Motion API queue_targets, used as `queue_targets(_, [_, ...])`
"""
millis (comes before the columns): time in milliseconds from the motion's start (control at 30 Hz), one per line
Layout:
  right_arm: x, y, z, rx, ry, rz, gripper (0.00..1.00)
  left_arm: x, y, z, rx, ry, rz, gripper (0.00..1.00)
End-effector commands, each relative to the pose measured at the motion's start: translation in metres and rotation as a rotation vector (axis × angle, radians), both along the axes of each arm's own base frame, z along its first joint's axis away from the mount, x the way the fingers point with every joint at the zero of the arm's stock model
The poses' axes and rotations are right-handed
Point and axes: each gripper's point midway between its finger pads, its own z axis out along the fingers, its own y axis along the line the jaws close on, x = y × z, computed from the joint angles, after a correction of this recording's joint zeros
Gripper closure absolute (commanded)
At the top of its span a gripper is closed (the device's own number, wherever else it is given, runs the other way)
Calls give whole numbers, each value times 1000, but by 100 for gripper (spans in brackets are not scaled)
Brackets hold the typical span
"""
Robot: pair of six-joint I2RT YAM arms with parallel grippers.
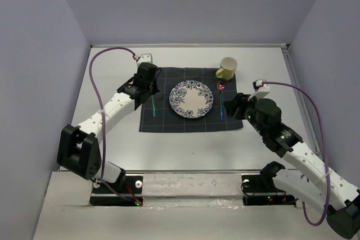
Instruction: Set the dinner table for one person
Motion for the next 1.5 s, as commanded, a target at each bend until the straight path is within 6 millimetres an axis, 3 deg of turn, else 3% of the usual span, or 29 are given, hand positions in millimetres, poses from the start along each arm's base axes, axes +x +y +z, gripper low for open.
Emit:
queue_targets(0, [2, -12, 28, 7, -69, -59, 37, 16, -16, -6, 23, -5, 56, 100])
queue_targets(167, [6, -10, 17, -4, -37, -69, 37, 31, -32, -33, 74, 36, 41, 100])
queue_targets(500, [10, 1, -2, 3, -7, -36, 37, 35, -39, -79, 168, 107, 16, 100])
queue_targets(700, [13, 5, -12, -2, 9, -29, 37, 39, -42, -93, 197, 127, 0, 100])
queue_targets(1000, [16, 8, -13, 8, 5, -24, 37, 46, -47, -105, 257, 149, -33, 100])
queue_targets(1300, [18, 8, -21, 5, 20, -34, 37, 46, -40, -116, 309, 157, -17, 100])
queue_targets(1367, [18, 8, -21, 2, 21, -37, 37, 46, -39, -114, 309, 148, -10, 88])
queue_targets(1433, [19, 7, -18, 2, 13, -40, 36, 47, -35, -111, 317, 137, 14, 70])
queue_targets(1467, [18, 7, -14, 5, 4, -38, 33, 46, -34, -107, 315, 128, 22, 32])
